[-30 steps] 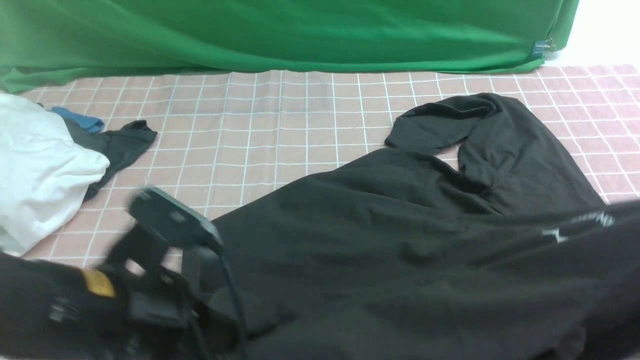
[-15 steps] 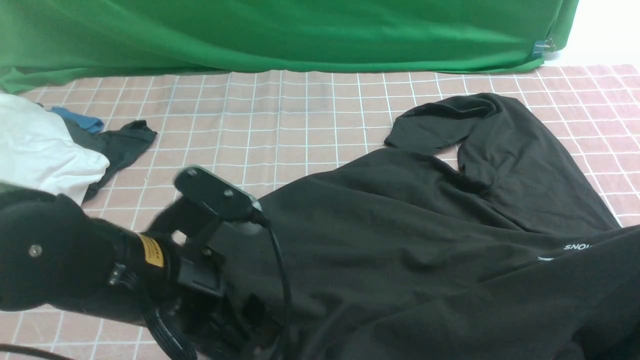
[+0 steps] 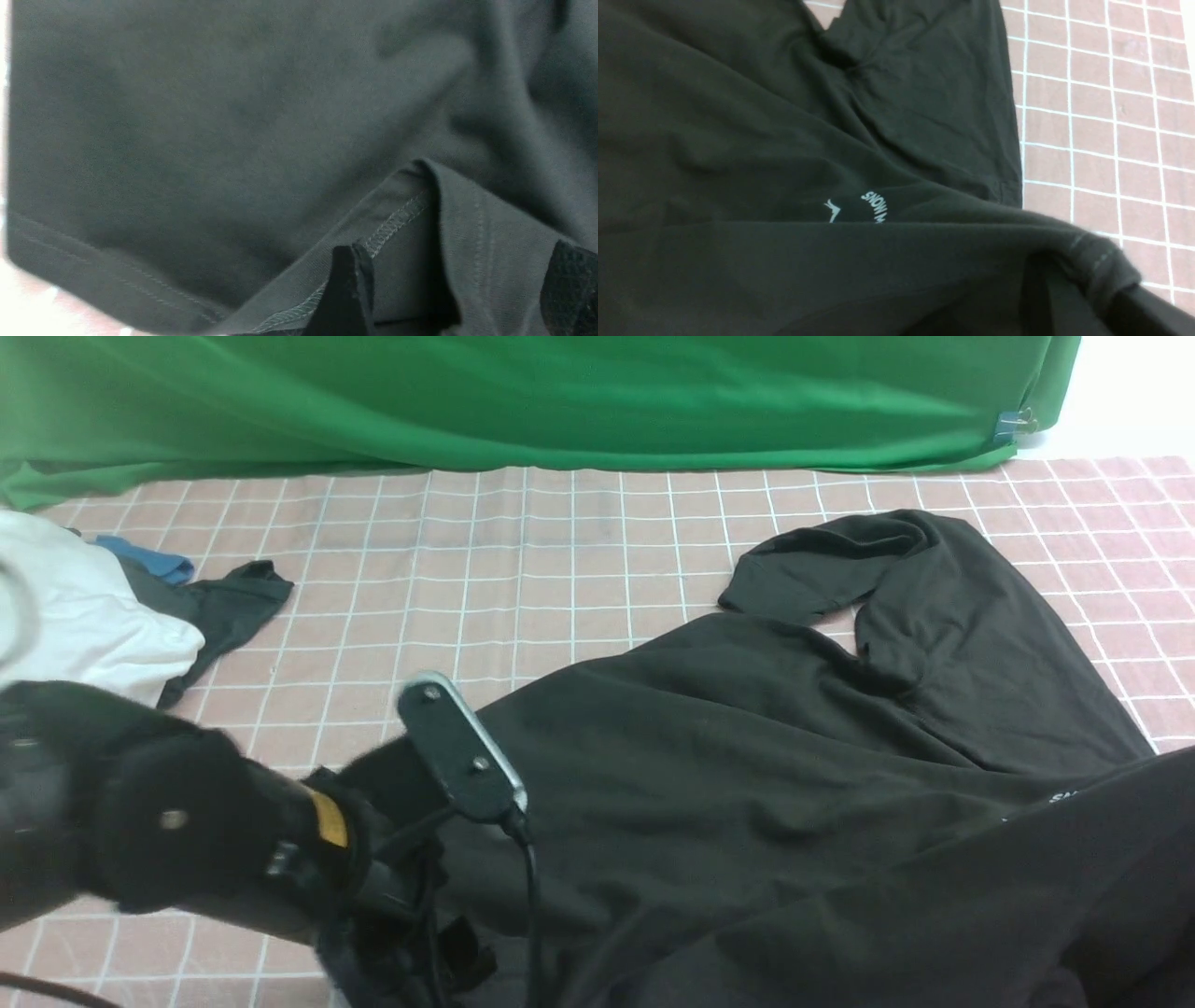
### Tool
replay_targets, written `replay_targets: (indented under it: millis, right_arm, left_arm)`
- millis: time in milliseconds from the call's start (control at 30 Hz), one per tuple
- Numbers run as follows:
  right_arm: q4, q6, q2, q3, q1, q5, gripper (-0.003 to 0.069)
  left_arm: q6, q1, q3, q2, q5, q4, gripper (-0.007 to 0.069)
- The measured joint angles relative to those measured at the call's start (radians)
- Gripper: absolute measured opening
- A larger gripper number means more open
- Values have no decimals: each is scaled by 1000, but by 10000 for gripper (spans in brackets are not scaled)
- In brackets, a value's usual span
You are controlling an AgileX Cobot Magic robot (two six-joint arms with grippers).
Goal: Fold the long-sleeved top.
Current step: Spread the long sleeves with your arms and place them on the tabletop
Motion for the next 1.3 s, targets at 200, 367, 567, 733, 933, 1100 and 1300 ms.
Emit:
replay_targets:
  millis: [200, 367, 567, 733, 933, 1100, 1300]
  right_arm:
    - [12, -21, 0, 0, 0, -2, 55]
    - [17, -24, 0, 0, 0, -2, 55]
    - [20, -24, 0, 0, 0, -2, 55]
    - [32, -24, 0, 0, 0, -2, 55]
    - [42, -24, 0, 0, 0, -2, 55]
    - [50, -31, 0, 0, 0, -2, 55]
    - [83, -64, 0, 0, 0, -2, 55]
  left_arm:
    - [63, 0, 0, 97, -9, -3, 484]
    - [75, 0, 0, 86, 18, -16, 309]
    - [77, 0, 0, 17, 67, -14, 39]
    - [13, 0, 0, -61, 170, -3, 29]
    - [-150, 0, 0, -82, 392, 45, 29]
    - [-252, 0, 4, -84, 450, 65, 41]
    - [-275, 0, 69, -85, 452, 69, 155]
